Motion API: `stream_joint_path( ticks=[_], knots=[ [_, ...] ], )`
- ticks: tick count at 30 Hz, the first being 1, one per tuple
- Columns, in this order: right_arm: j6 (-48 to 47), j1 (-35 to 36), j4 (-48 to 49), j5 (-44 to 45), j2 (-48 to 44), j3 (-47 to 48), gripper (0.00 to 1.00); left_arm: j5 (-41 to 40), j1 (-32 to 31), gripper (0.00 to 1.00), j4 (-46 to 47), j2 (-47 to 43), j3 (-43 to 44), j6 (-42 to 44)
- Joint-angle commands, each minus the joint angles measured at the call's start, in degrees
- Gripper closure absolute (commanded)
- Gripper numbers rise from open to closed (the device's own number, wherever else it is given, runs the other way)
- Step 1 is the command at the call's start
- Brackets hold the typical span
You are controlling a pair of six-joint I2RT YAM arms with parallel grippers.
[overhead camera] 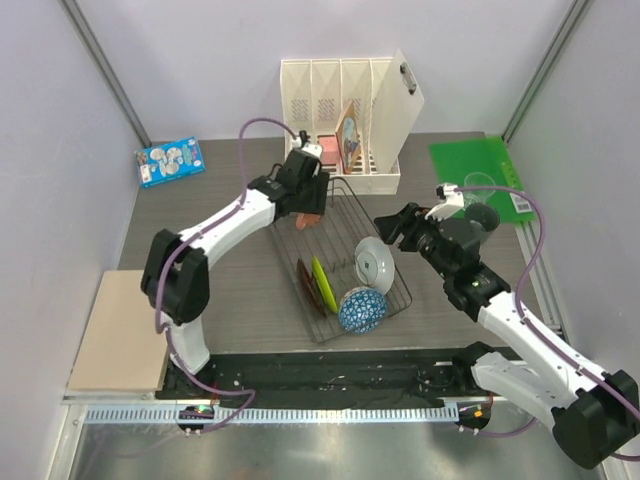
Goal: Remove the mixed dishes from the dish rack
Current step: Pick up the cup from the dish rack, then place the cup at the center of the board.
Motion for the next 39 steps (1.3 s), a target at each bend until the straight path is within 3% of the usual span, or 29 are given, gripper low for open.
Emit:
stream_joint_path(
  ticks=[1, 3, 6, 8, 10, 14, 15, 20, 24, 32, 37, 39],
  knots=[
    [0.3, 0.3, 0.7, 2.2, -2.1, 3.2, 0.34, 4.1, 0.2, 1.0, 5.1, -13.5, -1.3, -2.5],
    [1.3, 0.3, 0.1, 4.5, -2.0, 3.5, 0.34, 7.5, 0.3, 1.0, 6.1, -17.6, -2.5, -4.2],
    [4.2, 0.3, 0.1, 7.8, -2.2, 2.9, 0.34, 19.5, 1.7, 1.0, 11.8, -21.1, -5.6, -7.7],
    [5.6, 0.1, 2.6, 6.4, -2.9, 1.4, 0.34, 31.9, 3.9, 1.0, 15.2, -23.4, -8.5, -14.1],
    [6.4, 0.2, 4.7, -0.2, -3.4, 0.8, 0.35, 44.2, 5.5, 1.0, 23.6, -24.6, -12.7, -23.4],
    [8.6, 0.1, 11.0, -10.0, -2.0, 0.4, 0.35, 56.4, 7.3, 1.0, 47.5, -24.8, -21.7, -41.3],
    [9.5, 0.1, 12.0, -11.0, -1.9, 0.3, 0.35, 57.6, 7.4, 1.0, 56.4, -24.5, -23.0, -45.0],
    [11.0, 0.3, 15.7, -15.0, -2.1, 0.3, 0.35, 62.0, 7.4, 1.0, 81.2, -20.4, -28.4, -63.5],
    [12.2, 0.3, 17.1, -16.4, -1.0, 0.5, 0.35, 61.9, 7.4, 1.0, 90.9, -17.9, -30.0, -70.7],
    [13.1, 0.2, 19.6, -16.2, -0.3, -0.8, 0.36, 61.7, 7.5, 1.0, 99.5, -15.9, -30.8, -76.4],
    [12.9, 0.3, 23.3, -16.1, -6.7, -4.0, 0.34, 61.2, 8.5, 1.0, 99.1, -15.4, -31.3, -75.8],
    [12.4, 0.3, 20.7, -14.6, -8.7, -4.5, 0.33, 61.3, 8.9, 1.0, 99.5, -15.3, -31.7, -76.0]
  ],
)
